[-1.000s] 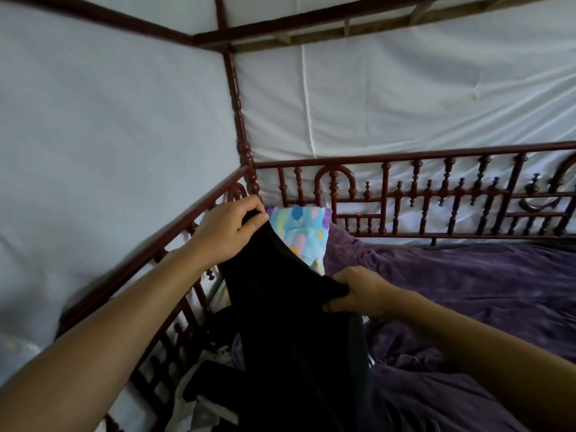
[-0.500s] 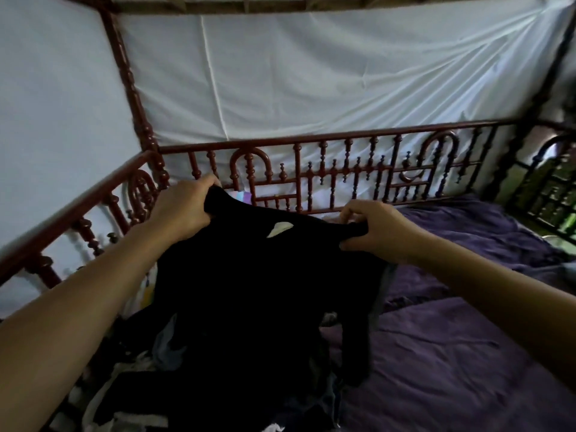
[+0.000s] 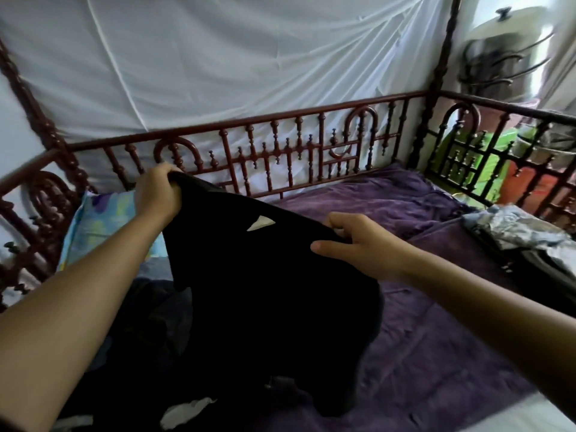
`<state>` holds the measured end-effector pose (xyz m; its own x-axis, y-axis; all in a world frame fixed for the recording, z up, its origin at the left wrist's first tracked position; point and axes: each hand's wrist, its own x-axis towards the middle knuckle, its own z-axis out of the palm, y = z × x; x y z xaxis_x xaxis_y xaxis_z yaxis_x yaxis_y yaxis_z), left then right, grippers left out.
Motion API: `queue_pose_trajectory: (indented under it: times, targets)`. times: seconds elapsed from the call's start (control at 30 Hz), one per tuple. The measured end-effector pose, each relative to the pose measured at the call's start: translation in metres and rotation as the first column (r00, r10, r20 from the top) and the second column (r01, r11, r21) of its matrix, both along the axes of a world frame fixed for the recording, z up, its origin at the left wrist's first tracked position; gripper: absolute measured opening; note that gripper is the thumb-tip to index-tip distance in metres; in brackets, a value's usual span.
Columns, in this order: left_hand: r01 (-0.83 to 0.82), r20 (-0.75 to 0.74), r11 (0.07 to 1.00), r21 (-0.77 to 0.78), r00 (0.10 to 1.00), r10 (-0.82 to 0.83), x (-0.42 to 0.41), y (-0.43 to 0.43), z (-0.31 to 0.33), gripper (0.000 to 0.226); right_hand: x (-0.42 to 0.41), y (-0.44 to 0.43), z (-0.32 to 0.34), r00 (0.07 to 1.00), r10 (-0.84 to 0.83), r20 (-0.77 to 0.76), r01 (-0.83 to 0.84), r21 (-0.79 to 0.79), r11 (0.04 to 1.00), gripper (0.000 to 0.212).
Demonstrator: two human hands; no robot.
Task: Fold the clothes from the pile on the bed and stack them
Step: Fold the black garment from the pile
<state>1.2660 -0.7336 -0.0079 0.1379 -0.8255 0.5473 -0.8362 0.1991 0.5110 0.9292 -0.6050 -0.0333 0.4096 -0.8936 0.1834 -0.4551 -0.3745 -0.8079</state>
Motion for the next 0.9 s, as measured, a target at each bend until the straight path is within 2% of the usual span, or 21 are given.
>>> queue_pose_trajectory:
  times: [0.13,0.27,0.37,0.47,0.57,0.7,0.83,0.9]
  targets:
    - [0.007,0.065,0.996,0.085,0.998,-0.013,-0.064,-0.014,-0.032,0.027,-0.052,0.022,-0.042,0.978,-0.136,-0.16,0.127,-0.063,0.99,0.023]
    - [0.107,0.182,0.99,0.095,0.976,-0.123,-0.138,-0.05,-0.063,0.023,-0.112,0.034,-0.081,0.933,-0.317,-0.17,0.322,0.004,0.947,0.032]
    - [0.213,0.344,0.964,0.159,0.903,-0.256,-0.2,-0.084,-0.092,0.019,-0.161,0.042,-0.102,0.871,-0.452,-0.194,0.468,0.047,0.882,0.042]
    - [0.305,0.32,0.926,0.221,0.875,-0.365,-0.278,-0.114,-0.119,0.022,-0.211,0.046,-0.12,0.809,-0.526,-0.261,0.559,0.065,0.827,0.042]
    - [0.357,0.256,0.894,0.27,0.869,-0.424,-0.364,-0.13,-0.136,0.032,-0.267,0.047,-0.14,0.71,-0.61,-0.351,0.673,0.086,0.735,0.039]
    - [0.402,0.216,0.836,0.374,0.839,-0.5,-0.465,-0.145,-0.154,0.026,-0.352,0.044,-0.176,0.556,-0.697,-0.453,0.812,0.116,0.572,0.035]
    - [0.406,0.227,0.811,0.422,0.818,-0.528,-0.56,-0.151,-0.181,0.025,-0.45,0.026,-0.225,0.412,-0.77,-0.487,0.91,0.182,0.372,0.03]
    - [0.405,0.211,0.793,0.456,0.816,-0.538,-0.606,-0.158,-0.202,0.025,-0.501,0.01,-0.256,0.369,-0.783,-0.5,0.929,0.215,0.301,0.029]
